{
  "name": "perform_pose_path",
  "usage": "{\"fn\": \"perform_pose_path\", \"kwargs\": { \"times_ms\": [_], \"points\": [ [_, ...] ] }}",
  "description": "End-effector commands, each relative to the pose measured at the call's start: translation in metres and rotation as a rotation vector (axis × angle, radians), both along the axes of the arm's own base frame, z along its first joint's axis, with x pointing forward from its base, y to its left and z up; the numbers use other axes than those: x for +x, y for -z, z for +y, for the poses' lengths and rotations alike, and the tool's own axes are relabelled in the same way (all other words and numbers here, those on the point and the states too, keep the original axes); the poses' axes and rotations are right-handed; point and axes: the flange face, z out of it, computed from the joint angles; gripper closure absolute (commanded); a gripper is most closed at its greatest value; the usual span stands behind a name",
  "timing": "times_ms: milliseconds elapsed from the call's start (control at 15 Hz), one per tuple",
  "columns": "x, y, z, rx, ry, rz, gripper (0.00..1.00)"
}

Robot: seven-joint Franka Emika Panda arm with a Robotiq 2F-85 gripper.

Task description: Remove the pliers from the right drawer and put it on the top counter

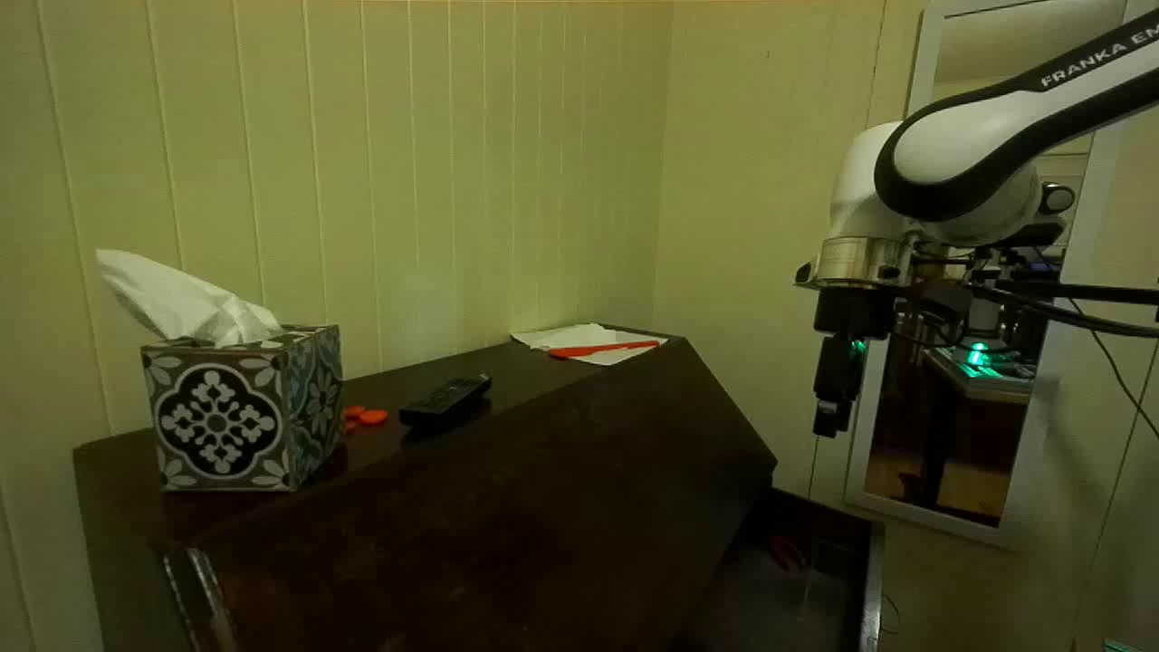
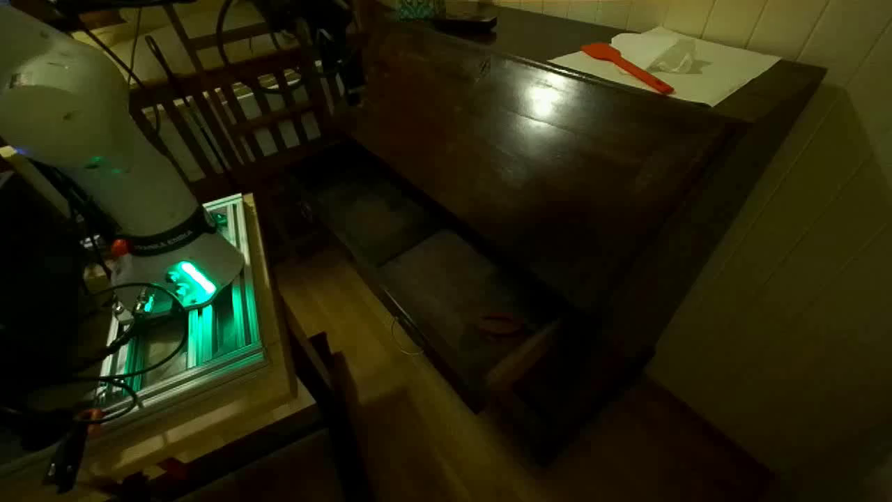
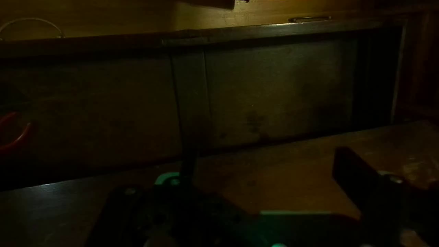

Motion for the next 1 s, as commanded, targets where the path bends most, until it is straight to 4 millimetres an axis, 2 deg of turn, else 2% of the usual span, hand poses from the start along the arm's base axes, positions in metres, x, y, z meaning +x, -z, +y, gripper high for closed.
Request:
{"fn": "perform_pose_path", "kwargs": {
  "times_ms": [0,200,600,733,933],
  "points": [
    [0.0,0.0,0.0,0.0,0.0,0.001,0.0],
    [0.0,0.0,0.0,0.0,0.0,0.001,0.0],
    [0.047,0.011,-0.061,-0.092,0.195,-0.309,0.0],
    [0.056,0.029,-0.082,-0.139,0.263,-0.376,0.0],
    [0.066,0.066,-0.119,-0.179,0.373,-0.397,0.0]
  ]
}}
